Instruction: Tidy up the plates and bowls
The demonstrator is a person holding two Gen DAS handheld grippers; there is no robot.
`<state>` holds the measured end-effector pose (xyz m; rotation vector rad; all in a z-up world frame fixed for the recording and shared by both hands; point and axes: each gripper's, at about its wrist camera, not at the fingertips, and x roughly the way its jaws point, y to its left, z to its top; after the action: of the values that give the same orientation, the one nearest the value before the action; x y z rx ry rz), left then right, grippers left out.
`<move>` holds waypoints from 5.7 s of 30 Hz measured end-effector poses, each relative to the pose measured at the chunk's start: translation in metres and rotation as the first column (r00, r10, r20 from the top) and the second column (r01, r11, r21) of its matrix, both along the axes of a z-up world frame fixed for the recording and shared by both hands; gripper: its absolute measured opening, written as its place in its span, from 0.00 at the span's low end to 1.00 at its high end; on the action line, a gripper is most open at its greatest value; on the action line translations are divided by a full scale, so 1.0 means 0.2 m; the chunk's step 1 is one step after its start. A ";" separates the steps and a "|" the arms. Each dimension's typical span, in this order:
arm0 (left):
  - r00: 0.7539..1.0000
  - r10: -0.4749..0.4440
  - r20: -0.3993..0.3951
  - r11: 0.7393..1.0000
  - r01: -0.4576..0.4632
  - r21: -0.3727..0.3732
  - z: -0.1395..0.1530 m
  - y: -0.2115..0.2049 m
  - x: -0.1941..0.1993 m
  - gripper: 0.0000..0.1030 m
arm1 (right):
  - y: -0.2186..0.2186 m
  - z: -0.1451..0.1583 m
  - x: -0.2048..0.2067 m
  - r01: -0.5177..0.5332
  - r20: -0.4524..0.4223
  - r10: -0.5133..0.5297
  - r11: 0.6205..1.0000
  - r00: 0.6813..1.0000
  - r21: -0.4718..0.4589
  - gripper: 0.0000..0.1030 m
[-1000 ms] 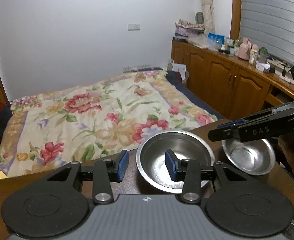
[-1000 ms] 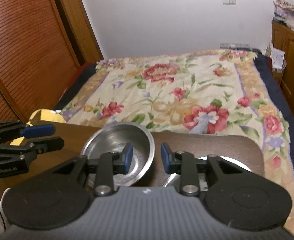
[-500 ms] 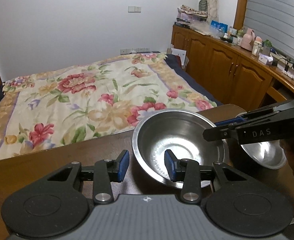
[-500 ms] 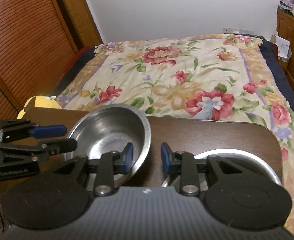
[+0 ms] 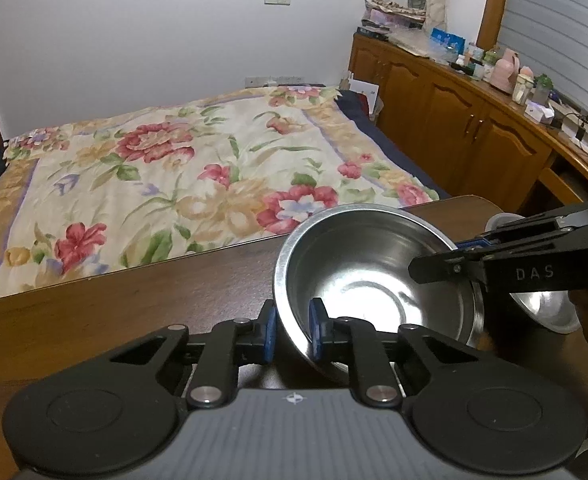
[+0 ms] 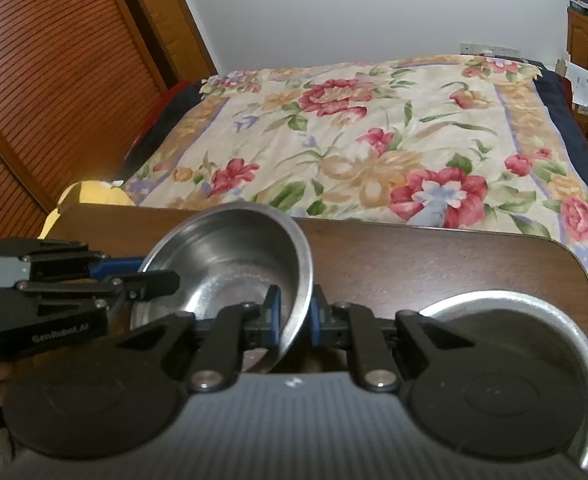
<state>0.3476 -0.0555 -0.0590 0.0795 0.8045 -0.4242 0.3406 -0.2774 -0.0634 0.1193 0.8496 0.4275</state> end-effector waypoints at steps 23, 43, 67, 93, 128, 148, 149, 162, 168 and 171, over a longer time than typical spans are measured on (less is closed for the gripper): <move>0.983 -0.030 0.179 0.997 0.042 -0.062 0.42 0.02 -0.40 0.12 | -0.07 0.36 -0.33 0.075 0.179 -0.082 0.996 0.980 0.043 0.09; 0.977 -0.028 0.210 0.995 0.048 -0.091 0.50 0.05 -0.77 0.12 | -0.07 0.46 -0.65 0.069 0.251 -0.069 0.998 0.966 0.008 0.10; 0.974 -0.008 0.224 0.990 0.039 -0.132 0.51 0.10 -1.20 0.12 | -0.05 0.51 -1.04 0.042 0.328 -0.037 0.999 0.944 -0.008 0.10; 0.990 0.006 0.142 0.999 0.001 -0.051 0.11 0.05 -1.23 0.12 | -0.03 0.04 -1.07 0.046 0.168 -0.045 0.999 0.985 -0.001 0.11; 0.981 0.028 0.193 1.000 -0.028 -0.005 0.00 0.01 -1.25 0.12 | 0.04 -0.01 -1.11 0.089 0.325 -0.033 0.983 0.945 -0.160 0.14; 0.962 -0.001 0.271 0.999 0.016 -0.052 0.18 0.02 -1.32 0.58 | -0.06 0.18 -1.21 0.159 0.413 -0.125 0.986 0.902 -0.048 0.21; 0.961 -0.005 0.277 0.998 0.021 -0.052 0.19 0.02 -1.32 0.66 | -0.06 0.19 -1.21 0.161 0.414 -0.129 0.986 0.901 -0.044 0.24; 0.946 -0.027 0.324 0.996 0.054 -0.075 0.29 -0.02 -1.34 0.83 | -0.16 0.23 -1.23 0.241 0.456 -0.209 0.970 0.865 -0.013 0.82; 0.937 -0.029 0.348 0.995 0.061 -0.079 0.34 -0.03 -1.33 0.84 | -0.20 0.28 -1.24 0.271 0.499 -0.223 0.962 0.837 -0.025 0.95; 0.933 -0.031 0.360 0.995 0.063 -0.078 0.36 -0.05 -1.31 0.87 | -0.21 0.29 -1.24 0.285 0.521 -0.229 0.958 0.822 -0.028 1.00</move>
<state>0.0856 -0.0651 0.0134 0.0906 0.4235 -0.4737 0.0918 -0.3202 -0.0052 0.0174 0.3144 0.1411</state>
